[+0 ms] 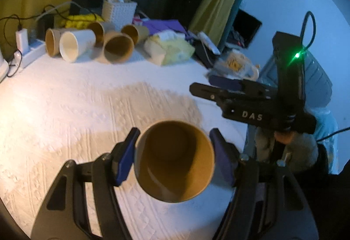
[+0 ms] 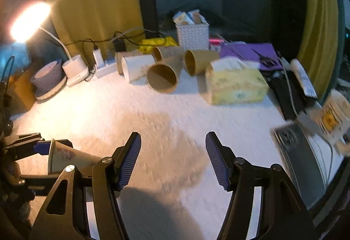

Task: Flip cup upright
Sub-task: 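Close the right gripper on the tan cup's side and lift it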

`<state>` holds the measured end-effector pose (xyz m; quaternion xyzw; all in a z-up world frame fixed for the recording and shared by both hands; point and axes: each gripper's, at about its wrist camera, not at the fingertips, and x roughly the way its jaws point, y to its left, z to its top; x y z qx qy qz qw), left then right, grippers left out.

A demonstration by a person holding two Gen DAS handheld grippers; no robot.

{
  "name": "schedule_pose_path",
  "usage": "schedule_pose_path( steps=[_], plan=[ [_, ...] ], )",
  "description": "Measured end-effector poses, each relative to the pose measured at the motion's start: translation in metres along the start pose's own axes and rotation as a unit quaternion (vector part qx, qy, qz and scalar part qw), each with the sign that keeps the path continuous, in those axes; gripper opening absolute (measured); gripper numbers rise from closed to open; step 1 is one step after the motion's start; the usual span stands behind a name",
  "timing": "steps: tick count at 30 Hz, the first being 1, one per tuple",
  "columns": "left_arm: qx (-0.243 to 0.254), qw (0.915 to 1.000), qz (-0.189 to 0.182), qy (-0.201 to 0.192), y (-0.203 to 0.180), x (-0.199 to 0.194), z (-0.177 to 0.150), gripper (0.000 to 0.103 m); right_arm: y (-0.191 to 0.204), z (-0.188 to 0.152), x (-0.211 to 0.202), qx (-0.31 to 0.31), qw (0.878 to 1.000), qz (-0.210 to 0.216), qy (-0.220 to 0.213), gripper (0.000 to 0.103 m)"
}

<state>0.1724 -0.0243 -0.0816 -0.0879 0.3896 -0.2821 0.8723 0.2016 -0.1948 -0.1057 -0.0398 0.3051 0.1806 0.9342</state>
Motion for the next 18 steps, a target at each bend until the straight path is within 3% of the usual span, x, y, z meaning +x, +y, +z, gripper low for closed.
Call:
schedule_pose_path(
  steps=[5, 10, 13, 15, 18],
  plan=[
    [-0.009, 0.9999, -0.012, 0.008, 0.006, 0.0, -0.005, 0.069, -0.003, -0.023, 0.014, 0.001, 0.999, -0.002, 0.035, 0.065],
    [-0.006, 0.9991, 0.038, 0.021, 0.023, -0.009, -0.013, 0.071, 0.011, -0.031, 0.023, -0.018, 0.998, 0.019, 0.052, 0.065],
    [-0.002, 0.9988, 0.039, 0.03, 0.028, -0.014, -0.02, 0.075, 0.023, -0.031, 0.024, -0.03, 0.997, 0.035, 0.054, 0.065],
    [0.001, 0.998, 0.055, 0.031, 0.031, -0.02, -0.025, 0.085, 0.031, -0.032, 0.026, -0.04, 0.996, 0.046, 0.058, 0.065],
    [-0.002, 0.9966, 0.074, 0.035, 0.038, -0.025, -0.03, 0.085, 0.042, -0.033, 0.031, -0.05, 0.995, 0.057, 0.064, 0.065]
  ],
)
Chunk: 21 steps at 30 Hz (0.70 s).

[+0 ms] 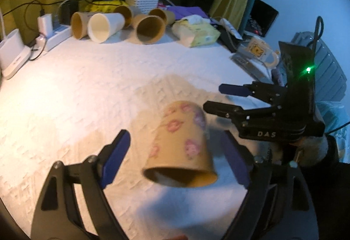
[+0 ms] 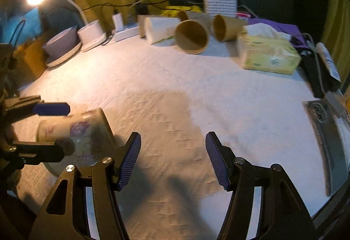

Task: Flip cup upright
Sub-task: 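Close the right gripper on the tan cup's side and lift it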

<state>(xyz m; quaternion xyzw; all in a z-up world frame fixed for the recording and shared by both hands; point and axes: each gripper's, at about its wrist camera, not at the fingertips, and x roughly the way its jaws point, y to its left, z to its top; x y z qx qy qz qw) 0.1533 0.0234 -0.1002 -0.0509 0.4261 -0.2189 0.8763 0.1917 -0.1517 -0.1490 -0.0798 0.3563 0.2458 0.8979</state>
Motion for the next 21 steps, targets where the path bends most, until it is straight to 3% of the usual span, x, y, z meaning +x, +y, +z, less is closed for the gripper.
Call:
schedule_pose_path(
  steps=[4, 13, 19, 21],
  plan=[
    [0.0, 0.9996, 0.027, 0.0, 0.009, -0.009, -0.008, 0.09, 0.011, 0.001, 0.0, -0.013, 1.0, 0.01, 0.006, 0.065],
    [0.006, 0.9935, 0.113, -0.016, 0.018, -0.038, -0.026, 0.09, 0.041, -0.012, -0.015, -0.068, 0.997, 0.027, 0.028, 0.065],
    [-0.033, 0.9873, 0.148, -0.048, 0.035, -0.061, -0.035, 0.091, 0.062, -0.011, -0.036, -0.139, 0.989, 0.055, 0.017, 0.065],
    [-0.051, 0.9847, 0.157, -0.054, 0.041, -0.064, -0.04, 0.09, 0.077, -0.005, -0.038, -0.183, 0.981, 0.06, 0.007, 0.072]
  ],
)
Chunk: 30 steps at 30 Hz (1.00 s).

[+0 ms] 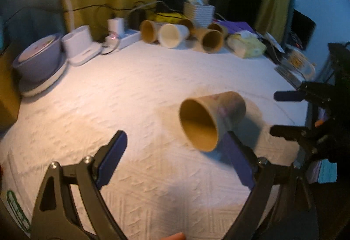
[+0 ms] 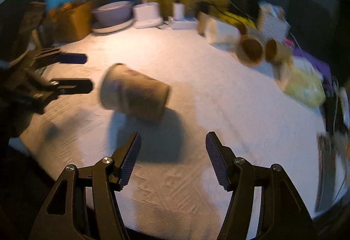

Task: Flip cup upright
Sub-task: 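Close the right gripper on the tan cup's side and lift it, then rotate the held cup with the right gripper until its rim faces up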

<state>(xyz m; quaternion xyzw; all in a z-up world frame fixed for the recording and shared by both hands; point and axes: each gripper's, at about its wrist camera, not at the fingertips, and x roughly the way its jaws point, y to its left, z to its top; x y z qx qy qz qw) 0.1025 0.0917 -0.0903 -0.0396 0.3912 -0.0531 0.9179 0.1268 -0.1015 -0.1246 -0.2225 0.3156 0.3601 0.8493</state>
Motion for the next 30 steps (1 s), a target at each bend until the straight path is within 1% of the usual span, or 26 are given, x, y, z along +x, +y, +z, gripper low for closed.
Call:
schedule_pose_path(
  steps=[4, 6, 8, 10, 13, 17, 19, 21, 28, 30],
  plan=[
    [-0.05, 0.9985, 0.02, -0.006, 0.02, -0.001, -0.008, 0.09, 0.018, 0.024, 0.013, -0.082, 0.997, -0.002, -0.004, 0.073],
    [-0.073, 0.9969, 0.026, -0.011, 0.028, -0.003, -0.011, 0.09, 0.026, 0.038, 0.021, -0.116, 0.993, 0.003, -0.01, 0.073],
    [-0.092, 0.995, 0.037, -0.017, 0.036, -0.005, -0.013, 0.09, 0.032, 0.049, 0.032, -0.147, 0.989, 0.0, -0.006, 0.073],
    [-0.103, 0.9933, 0.048, -0.022, 0.043, -0.006, -0.016, 0.09, 0.038, 0.059, 0.043, -0.176, 0.984, 0.0, 0.004, 0.073],
    [-0.121, 0.9906, 0.059, -0.025, 0.054, -0.004, -0.018, 0.09, 0.051, 0.069, 0.055, -0.216, 0.976, 0.013, 0.023, 0.073],
    [-0.136, 0.9886, 0.062, -0.02, 0.064, 0.004, -0.022, 0.09, 0.064, 0.075, 0.075, -0.265, 0.962, 0.024, 0.066, 0.073],
    [-0.141, 0.988, 0.06, -0.018, 0.068, 0.007, -0.023, 0.09, 0.067, 0.078, 0.084, -0.279, 0.957, 0.017, 0.077, 0.073],
    [-0.142, 0.9879, 0.061, -0.015, 0.07, 0.01, -0.022, 0.09, 0.068, 0.082, 0.091, -0.284, 0.955, 0.014, 0.089, 0.073],
    [-0.145, 0.9877, 0.058, 0.001, 0.07, 0.02, -0.021, 0.09, 0.064, 0.092, 0.112, -0.279, 0.953, 0.005, 0.115, 0.073],
    [-0.147, 0.9873, 0.06, 0.006, 0.07, 0.022, -0.021, 0.09, 0.063, 0.094, 0.113, -0.269, 0.957, 0.008, 0.111, 0.07]
  ],
)
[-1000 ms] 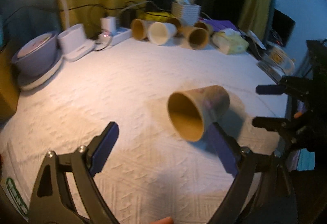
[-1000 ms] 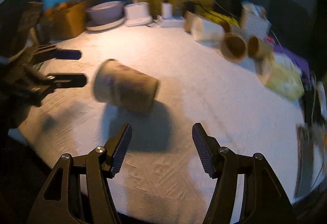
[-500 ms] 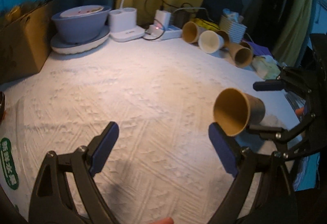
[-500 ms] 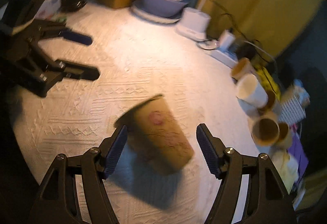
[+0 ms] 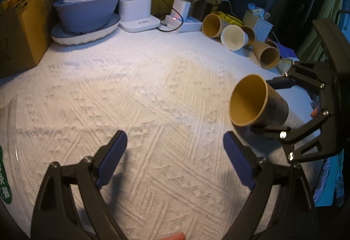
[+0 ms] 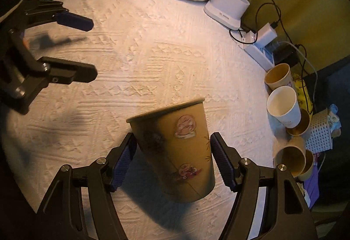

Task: Flip cup upright
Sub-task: 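Rotate the held cup with the right gripper until its rim faces up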

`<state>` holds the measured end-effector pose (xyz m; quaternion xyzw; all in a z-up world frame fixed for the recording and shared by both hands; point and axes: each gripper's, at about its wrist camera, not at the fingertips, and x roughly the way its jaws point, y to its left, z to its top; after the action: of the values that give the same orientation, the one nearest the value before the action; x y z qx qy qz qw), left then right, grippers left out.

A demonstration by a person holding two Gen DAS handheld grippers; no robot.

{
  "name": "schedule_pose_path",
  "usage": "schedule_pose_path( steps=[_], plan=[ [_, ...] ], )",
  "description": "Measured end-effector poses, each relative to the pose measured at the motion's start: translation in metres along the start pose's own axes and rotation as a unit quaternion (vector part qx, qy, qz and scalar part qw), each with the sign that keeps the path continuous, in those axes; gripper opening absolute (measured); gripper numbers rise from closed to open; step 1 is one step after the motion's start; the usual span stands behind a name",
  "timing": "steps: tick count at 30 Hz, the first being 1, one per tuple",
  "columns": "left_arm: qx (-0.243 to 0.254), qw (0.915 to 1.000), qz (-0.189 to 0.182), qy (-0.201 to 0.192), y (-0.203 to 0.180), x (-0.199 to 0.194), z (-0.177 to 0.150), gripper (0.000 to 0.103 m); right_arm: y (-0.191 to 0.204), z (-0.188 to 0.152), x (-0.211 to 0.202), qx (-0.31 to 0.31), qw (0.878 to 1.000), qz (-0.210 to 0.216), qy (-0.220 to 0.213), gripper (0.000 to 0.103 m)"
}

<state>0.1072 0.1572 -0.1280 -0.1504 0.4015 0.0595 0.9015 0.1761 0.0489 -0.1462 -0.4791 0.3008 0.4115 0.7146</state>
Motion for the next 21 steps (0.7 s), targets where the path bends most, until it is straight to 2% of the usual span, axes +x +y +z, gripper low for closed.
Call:
schedule_pose_path(
  steps=[6, 10, 13, 16, 18, 21],
  plan=[
    [-0.003, 1.0, 0.005, 0.006, -0.004, 0.002, 0.001, 0.09, -0.017, -0.004, -0.015, 0.066, 0.997, 0.017, -0.043, 0.069],
    [0.001, 0.9999, 0.008, 0.01, -0.012, 0.004, 0.003, 0.09, -0.038, -0.017, -0.022, 0.142, 0.987, 0.017, -0.08, 0.069],
    [0.005, 0.9999, 0.011, 0.012, -0.019, 0.004, 0.004, 0.09, -0.055, -0.035, -0.028, 0.211, 0.97, 0.018, -0.117, 0.069],
    [0.008, 0.9998, 0.013, 0.015, -0.028, 0.007, 0.007, 0.09, -0.069, -0.057, -0.031, 0.282, 0.947, 0.02, -0.152, 0.069],
    [0.013, 0.9997, 0.014, 0.015, -0.035, 0.007, 0.008, 0.09, -0.074, -0.07, -0.033, 0.312, 0.935, 0.019, -0.169, 0.069],
    [0.023, 0.9995, 0.013, 0.016, -0.047, 0.008, 0.01, 0.09, -0.075, -0.085, -0.037, 0.336, 0.924, 0.01, -0.184, 0.069]
  ],
)
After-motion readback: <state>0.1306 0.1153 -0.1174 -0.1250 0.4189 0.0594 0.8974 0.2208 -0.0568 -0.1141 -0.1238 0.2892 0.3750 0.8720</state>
